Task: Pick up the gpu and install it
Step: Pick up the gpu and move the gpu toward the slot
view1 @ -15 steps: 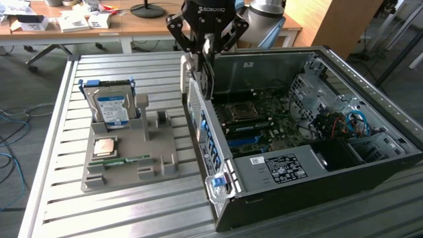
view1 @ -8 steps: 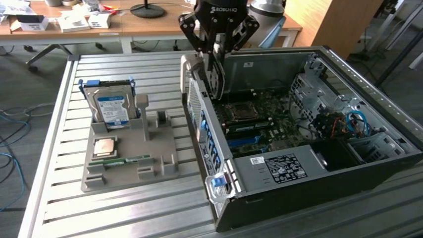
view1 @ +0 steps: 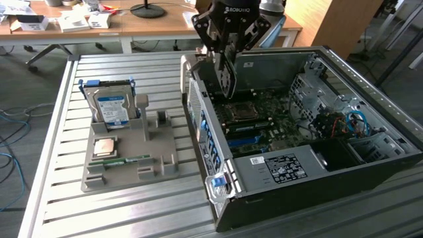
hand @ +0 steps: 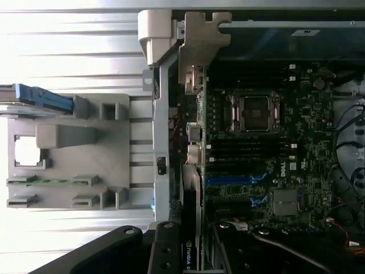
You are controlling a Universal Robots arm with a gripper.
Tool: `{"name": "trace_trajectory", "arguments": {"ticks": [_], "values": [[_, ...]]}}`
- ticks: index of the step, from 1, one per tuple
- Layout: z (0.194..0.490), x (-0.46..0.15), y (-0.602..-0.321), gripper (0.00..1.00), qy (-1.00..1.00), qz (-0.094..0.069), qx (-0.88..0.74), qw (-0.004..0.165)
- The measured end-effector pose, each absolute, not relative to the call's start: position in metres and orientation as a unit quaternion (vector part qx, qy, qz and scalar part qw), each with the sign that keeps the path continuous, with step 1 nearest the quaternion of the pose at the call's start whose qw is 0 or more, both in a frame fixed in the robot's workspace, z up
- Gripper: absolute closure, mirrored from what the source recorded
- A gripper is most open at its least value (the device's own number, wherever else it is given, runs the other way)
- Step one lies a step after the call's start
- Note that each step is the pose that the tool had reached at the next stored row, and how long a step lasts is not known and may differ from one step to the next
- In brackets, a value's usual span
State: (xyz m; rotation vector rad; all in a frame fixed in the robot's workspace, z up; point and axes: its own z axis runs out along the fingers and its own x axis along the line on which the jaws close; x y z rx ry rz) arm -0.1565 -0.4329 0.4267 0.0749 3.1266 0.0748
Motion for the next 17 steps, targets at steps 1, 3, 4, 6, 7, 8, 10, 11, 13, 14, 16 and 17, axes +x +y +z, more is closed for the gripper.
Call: {"name": "trace_trajectory", "arguments": {"ticks": [1, 3, 4, 6, 7, 8, 10, 11, 13, 14, 16, 17], "values": [[0.427, -0.154, -0.433, 0.74, 0.999, 0.024, 0.024, 0.007], [0.427, -0.148, -0.433, 0.74, 0.999, 0.024, 0.024, 0.007], [0.427, -0.145, -0.433, 0.74, 0.999, 0.024, 0.024, 0.007], [0.427, -0.140, -0.433, 0.74, 0.999, 0.024, 0.024, 0.007], [0.427, -0.137, -0.433, 0.74, 0.999, 0.024, 0.024, 0.007], [0.427, -0.134, -0.433, 0.74, 0.999, 0.024, 0.024, 0.007], [0.427, -0.129, -0.433, 0.74, 0.999, 0.024, 0.024, 0.007], [0.427, -0.125, -0.433, 0.74, 0.999, 0.024, 0.024, 0.007], [0.427, -0.119, -0.433, 0.74, 0.999, 0.024, 0.024, 0.007], [0.427, -0.116, -0.433, 0.74, 0.999, 0.024, 0.024, 0.007], [0.427, -0.110, -0.433, 0.74, 0.999, 0.024, 0.024, 0.007], [0.427, -0.107, -0.433, 0.74, 0.999, 0.024, 0.024, 0.007]]}}
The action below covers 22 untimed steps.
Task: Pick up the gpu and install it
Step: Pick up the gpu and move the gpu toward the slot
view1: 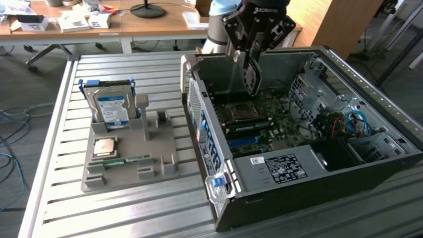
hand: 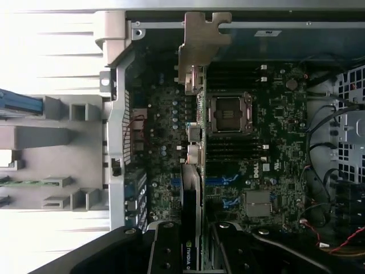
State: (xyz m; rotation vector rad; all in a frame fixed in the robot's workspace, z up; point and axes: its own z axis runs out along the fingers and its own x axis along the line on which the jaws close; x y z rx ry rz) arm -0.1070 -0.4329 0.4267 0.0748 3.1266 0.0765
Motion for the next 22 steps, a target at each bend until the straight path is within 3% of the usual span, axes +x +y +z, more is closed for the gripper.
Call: {"name": "trace_trajectory", "arguments": {"ticks": [22], "values": [[0.427, -0.041, -0.433, 0.74, 0.999, 0.025, 0.024, 0.007]]}}
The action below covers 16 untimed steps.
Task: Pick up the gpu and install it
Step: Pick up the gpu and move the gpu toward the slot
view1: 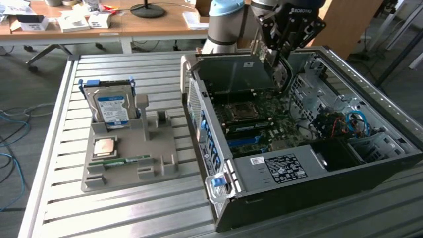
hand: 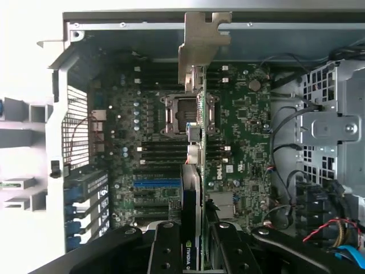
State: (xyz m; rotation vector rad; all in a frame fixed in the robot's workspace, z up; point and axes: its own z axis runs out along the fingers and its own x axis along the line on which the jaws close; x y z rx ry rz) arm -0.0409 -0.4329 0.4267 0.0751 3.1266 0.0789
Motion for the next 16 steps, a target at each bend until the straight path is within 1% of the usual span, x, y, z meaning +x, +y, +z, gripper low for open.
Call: {"name": "trace_trajectory", "arguments": {"ticks": [16], "values": [[0.427, -0.006, -0.433, 0.74, 0.999, 0.025, 0.021, 0.006]]}}
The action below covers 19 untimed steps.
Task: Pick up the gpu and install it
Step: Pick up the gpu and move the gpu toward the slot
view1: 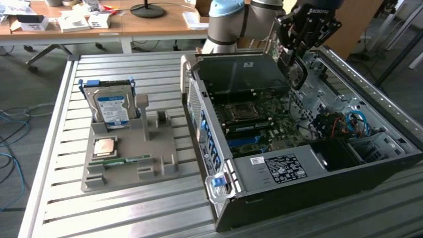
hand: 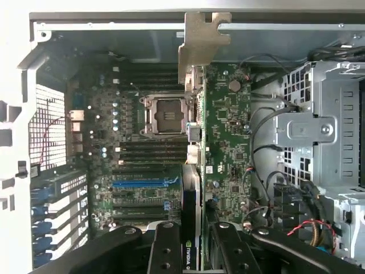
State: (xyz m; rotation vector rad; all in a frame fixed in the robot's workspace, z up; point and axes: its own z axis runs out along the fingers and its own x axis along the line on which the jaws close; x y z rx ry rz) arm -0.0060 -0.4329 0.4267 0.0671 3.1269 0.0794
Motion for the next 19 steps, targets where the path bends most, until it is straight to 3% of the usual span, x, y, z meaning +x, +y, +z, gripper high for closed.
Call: {"name": "trace_trajectory", "arguments": {"ticks": [19], "values": [[0.427, 0.009, -0.433, 0.74, 1.000, 0.026, 0.009, 0.006]]}}
